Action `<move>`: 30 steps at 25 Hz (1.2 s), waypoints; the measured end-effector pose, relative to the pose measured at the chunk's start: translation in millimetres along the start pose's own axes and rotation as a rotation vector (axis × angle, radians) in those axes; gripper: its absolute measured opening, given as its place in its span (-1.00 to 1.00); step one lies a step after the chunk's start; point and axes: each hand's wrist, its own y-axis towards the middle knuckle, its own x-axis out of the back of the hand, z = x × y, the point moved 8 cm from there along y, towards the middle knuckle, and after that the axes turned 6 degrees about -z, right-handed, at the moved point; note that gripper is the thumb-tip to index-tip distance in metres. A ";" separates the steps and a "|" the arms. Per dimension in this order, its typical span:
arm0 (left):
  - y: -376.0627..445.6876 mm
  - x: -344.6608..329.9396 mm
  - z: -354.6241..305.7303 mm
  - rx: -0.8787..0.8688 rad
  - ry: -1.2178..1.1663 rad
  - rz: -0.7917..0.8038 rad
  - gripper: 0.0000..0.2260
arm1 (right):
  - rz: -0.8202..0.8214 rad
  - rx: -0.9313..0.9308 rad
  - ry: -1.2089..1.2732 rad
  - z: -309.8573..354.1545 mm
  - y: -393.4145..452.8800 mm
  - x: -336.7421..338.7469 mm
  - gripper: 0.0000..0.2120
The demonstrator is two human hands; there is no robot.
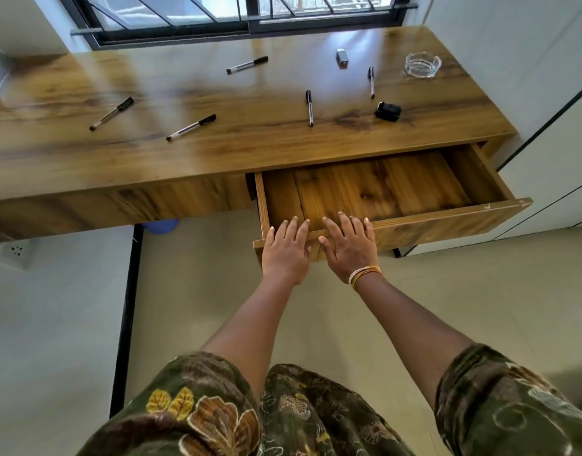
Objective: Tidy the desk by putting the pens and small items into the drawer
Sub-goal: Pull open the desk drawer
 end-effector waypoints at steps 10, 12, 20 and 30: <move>-107.5 -16.6 -40.5 0.084 0.047 0.072 -0.50 | -0.016 0.095 0.039 -9.2 -115.5 21.7 -0.56; -123.9 -18.5 -44.6 0.100 0.047 0.074 -0.50 | -0.022 0.108 0.050 -9.5 -133.1 26.1 -0.56; -182.5 -27.7 -61.2 0.137 -0.005 0.109 -0.48 | 0.029 0.117 0.067 -10.3 -196.1 37.3 -0.51; -193.4 -11.0 -61.0 0.117 -0.002 0.147 -0.45 | 0.178 0.052 0.024 -4.3 -197.2 52.2 -0.49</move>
